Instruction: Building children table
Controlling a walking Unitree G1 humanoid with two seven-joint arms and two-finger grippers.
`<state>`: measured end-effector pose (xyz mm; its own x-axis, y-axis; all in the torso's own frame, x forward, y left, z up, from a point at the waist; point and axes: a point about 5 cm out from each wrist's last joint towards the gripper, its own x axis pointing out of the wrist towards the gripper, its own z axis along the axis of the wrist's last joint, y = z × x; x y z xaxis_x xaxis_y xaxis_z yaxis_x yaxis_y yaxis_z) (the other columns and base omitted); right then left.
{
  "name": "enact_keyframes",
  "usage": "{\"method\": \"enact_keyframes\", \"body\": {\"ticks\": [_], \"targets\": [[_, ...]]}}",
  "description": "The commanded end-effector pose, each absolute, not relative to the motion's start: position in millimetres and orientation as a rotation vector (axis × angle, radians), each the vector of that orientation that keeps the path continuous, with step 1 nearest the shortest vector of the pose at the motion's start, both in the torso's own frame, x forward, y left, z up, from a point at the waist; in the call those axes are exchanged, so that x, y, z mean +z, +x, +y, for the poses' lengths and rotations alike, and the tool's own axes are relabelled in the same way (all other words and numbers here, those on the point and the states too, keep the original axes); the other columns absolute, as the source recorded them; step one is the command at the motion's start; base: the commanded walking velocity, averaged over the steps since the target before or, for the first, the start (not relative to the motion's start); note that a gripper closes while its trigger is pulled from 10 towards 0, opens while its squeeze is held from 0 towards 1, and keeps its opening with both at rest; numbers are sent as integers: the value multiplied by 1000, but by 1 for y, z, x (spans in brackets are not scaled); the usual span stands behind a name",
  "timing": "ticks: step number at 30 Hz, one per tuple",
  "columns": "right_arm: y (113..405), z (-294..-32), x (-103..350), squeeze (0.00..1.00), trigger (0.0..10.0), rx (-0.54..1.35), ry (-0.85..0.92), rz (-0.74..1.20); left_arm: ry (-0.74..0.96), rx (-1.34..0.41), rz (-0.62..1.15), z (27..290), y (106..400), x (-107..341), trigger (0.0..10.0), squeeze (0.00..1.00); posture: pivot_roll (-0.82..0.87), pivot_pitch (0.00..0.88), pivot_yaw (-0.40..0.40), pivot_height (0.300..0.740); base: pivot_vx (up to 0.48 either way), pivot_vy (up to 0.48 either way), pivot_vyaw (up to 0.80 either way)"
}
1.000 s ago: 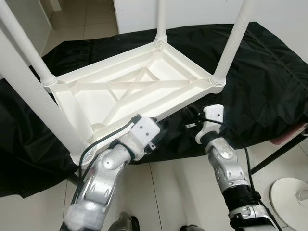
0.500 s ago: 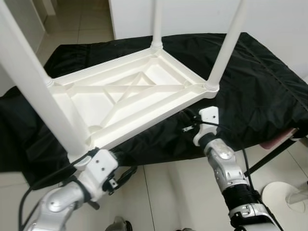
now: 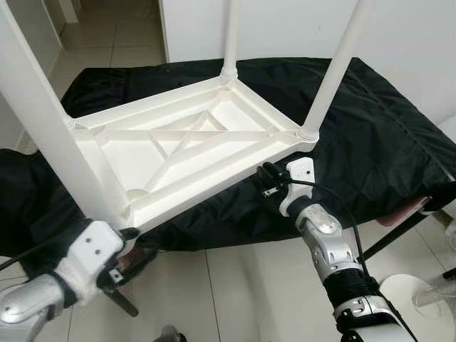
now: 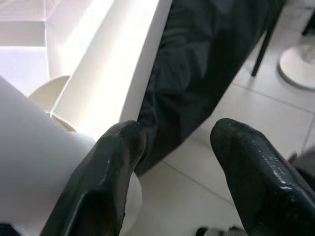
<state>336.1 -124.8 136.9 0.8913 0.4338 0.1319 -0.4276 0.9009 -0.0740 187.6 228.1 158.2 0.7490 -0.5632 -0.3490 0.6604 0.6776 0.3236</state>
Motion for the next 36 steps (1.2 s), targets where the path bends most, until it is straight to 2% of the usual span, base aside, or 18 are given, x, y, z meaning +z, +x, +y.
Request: {"method": "enact_keyframes", "body": {"ticks": [1, 6, 17, 20, 24, 36], "targets": [[337, -125, 136, 0, 10000, 455, -50, -145, 483, -597, 274, 256, 185, 161, 10000, 0, 82, 52, -29, 740, 0, 0, 0], [338, -124, 136, 0, 10000, 462, -52, -146, 522, -535, 343, 284, 180, 167, 10000, 0, 86, 44, -32, 740, 0, 0, 0], [339, -123, 135, 0, 10000, 464, -51, -149, 543, -536, 414, 298, 173, 170, 10000, 0, 85, 26, -26, 740, 0, 0, 0], [339, -123, 135, 0, 10000, 464, -50, -148, 607, -421, 375, 317, 183, 180, 10000, 0, 87, 22, -26, 740, 0, 0, 0], [340, -122, 135, 0, 10000, 465, -48, -151, 671, -336, 334, 328, 192, 188, 10000, 0, 86, 19, -26, 740, 0, 0, 0], [342, -121, 137, 0, 10000, 465, -44, -157, 718, -129, 147, 338, 224, 215, 10000, 0, 84, 21, -26, 740, 0, 0, 0]]}}
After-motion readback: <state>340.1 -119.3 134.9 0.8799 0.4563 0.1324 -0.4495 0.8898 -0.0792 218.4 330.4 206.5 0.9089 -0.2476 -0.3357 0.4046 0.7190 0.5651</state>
